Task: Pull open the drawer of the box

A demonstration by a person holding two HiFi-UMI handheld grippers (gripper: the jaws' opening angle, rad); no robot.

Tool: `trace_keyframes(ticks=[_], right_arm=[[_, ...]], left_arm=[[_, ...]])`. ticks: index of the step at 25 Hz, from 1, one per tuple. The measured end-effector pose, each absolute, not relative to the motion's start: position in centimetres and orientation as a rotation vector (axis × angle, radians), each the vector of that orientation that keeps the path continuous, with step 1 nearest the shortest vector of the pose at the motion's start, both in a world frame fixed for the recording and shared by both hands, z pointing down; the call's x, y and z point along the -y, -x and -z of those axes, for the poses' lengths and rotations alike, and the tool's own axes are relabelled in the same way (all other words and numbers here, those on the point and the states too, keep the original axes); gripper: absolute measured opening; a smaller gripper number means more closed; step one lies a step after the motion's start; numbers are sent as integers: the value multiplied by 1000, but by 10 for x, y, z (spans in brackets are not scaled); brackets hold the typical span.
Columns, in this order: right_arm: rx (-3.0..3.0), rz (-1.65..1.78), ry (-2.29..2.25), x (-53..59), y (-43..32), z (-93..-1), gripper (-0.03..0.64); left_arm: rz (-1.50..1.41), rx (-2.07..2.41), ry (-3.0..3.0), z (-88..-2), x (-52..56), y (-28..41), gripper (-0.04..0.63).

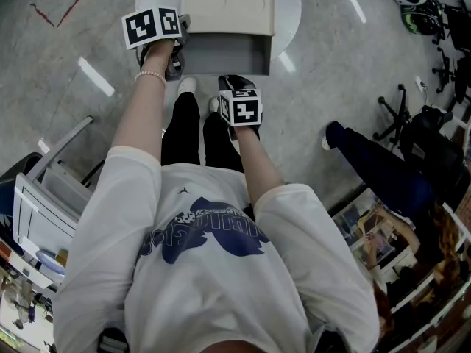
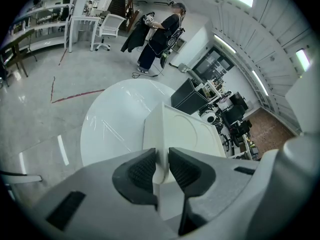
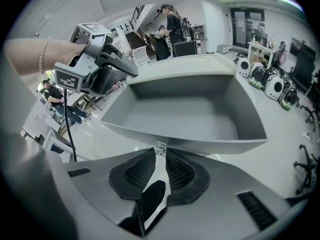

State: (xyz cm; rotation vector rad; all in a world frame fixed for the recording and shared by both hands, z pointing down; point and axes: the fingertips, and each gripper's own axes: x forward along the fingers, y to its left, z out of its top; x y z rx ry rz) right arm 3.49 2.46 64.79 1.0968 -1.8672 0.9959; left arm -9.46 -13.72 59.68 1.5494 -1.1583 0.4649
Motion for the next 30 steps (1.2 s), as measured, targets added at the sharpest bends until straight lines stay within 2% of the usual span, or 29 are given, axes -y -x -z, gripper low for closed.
trace_keyframes(ticks=[30], right_arm=[[1868,-993,-1052,-30,-36,-657,60]], left_arm=[[-450,1154,-1539,-599,136,94,91]])
